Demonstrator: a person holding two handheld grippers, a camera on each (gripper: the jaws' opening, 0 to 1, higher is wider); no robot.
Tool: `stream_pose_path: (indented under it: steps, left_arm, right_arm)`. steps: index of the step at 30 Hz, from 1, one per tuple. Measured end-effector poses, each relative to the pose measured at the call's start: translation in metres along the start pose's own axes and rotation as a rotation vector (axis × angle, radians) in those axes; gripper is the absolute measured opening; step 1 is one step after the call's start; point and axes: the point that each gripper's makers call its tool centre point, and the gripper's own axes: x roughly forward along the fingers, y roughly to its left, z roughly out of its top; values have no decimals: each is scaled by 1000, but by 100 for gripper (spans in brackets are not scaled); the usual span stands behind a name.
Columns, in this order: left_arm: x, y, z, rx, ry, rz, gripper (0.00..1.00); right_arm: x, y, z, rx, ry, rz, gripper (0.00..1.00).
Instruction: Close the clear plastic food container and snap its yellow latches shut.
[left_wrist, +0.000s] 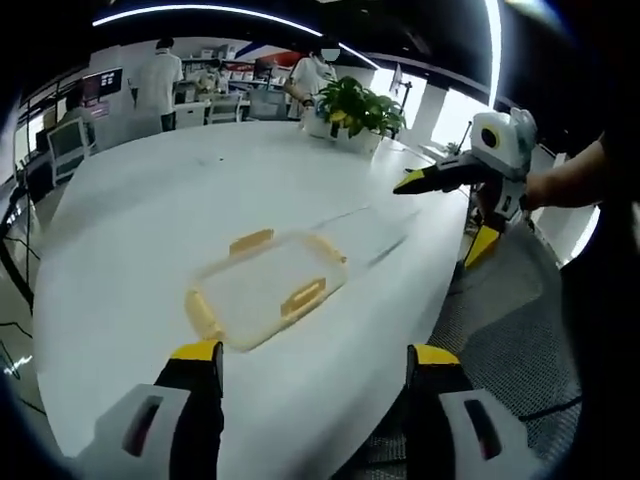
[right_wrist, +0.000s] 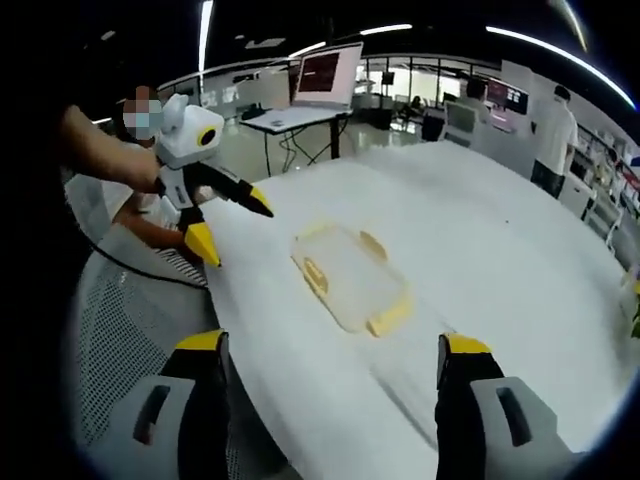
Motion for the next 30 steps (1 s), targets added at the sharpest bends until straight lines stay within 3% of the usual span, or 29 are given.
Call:
stream_pose_path:
  steps: [5, 7, 17, 22, 30]
  left_arm:
    - [3, 6, -2, 16, 28, -23, 71]
    - [5, 8, -4, 66, 54, -39, 71]
    - [17, 27, -3, 183, 142, -69, 71]
    - [24, 39, -5, 240, 196, -89, 70]
    - [35, 61, -5, 307, 261, -107, 67]
  right_arm:
    - [9, -3, -1, -44, 29, 21, 79]
    - [14, -4, 0, -85, 41, 30, 79]
    - [32, -26, 1, -114, 81, 46, 75]
    - [41, -34, -8, -191, 174, 87, 68]
    - [60, -48, -1, -228, 205, 123, 68]
